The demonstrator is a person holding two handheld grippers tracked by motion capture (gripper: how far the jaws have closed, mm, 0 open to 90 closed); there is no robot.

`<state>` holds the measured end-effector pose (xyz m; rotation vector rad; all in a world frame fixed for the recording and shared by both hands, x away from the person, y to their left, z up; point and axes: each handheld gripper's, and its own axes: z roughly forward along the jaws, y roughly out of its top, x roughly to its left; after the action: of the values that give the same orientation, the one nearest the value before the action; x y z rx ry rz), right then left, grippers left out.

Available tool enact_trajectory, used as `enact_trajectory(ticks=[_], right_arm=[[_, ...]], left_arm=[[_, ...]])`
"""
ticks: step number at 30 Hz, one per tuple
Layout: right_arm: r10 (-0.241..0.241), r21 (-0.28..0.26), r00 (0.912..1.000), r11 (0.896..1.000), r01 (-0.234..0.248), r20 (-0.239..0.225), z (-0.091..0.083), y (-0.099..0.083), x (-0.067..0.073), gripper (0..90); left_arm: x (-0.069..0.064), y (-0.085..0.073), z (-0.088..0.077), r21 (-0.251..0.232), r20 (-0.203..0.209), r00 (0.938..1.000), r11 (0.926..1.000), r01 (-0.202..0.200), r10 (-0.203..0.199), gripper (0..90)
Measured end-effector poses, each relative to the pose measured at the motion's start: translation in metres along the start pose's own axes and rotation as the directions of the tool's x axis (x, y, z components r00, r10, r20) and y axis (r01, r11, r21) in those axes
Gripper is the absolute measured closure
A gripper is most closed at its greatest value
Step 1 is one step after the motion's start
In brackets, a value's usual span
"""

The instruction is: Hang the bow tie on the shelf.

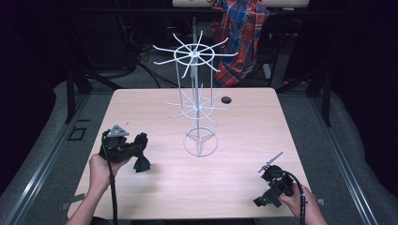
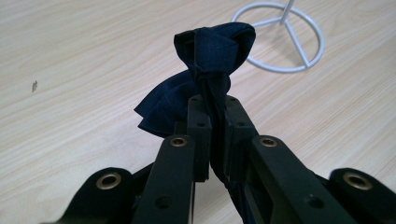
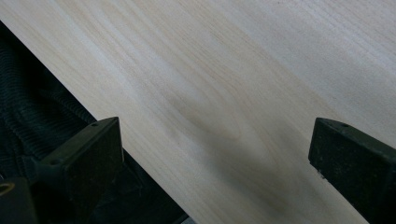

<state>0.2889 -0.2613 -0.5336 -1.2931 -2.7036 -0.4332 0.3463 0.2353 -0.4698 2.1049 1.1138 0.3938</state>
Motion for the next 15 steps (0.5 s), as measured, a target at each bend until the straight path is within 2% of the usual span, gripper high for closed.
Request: enact_trajectory(ticks=[7,8,10,13,15], right_arm=[[0.005,0.001,1.0000,1.000,-0.005,-0.008,0.000,0.000,-0.001,2.6],[-0.017,0.021,0.9998,1.000,0.017,0.004,-0.001,0.000,-0.003,2.6],[-0.018,0.022,0.9998,1.000,0.017,0.002,-0.001,0.000,-0.003,2.6],[-0.012,0.017,0.9999,1.000,0.012,0.007,-0.001,0.000,-0.002,2.7],[0.005,0.003,1.0000,1.000,-0.005,-0.006,0.000,0.000,-0.001,2.7]], left_arm=[[-0.005,0.006,-0.004,-0.027,0.010,0.9999,0.9996,-0.012,0.012,84.1],[-0.006,0.008,-0.005,-0.035,0.012,0.9998,0.9992,-0.016,0.017,84.2],[-0.007,0.009,-0.006,-0.039,0.012,0.9998,0.9991,-0.015,0.015,84.2],[-0.007,0.011,-0.007,-0.050,0.015,0.9997,0.9986,-0.016,0.017,84.2],[-0.008,0.012,-0.008,-0.056,0.011,0.9998,0.9983,-0.014,0.015,84.2]])
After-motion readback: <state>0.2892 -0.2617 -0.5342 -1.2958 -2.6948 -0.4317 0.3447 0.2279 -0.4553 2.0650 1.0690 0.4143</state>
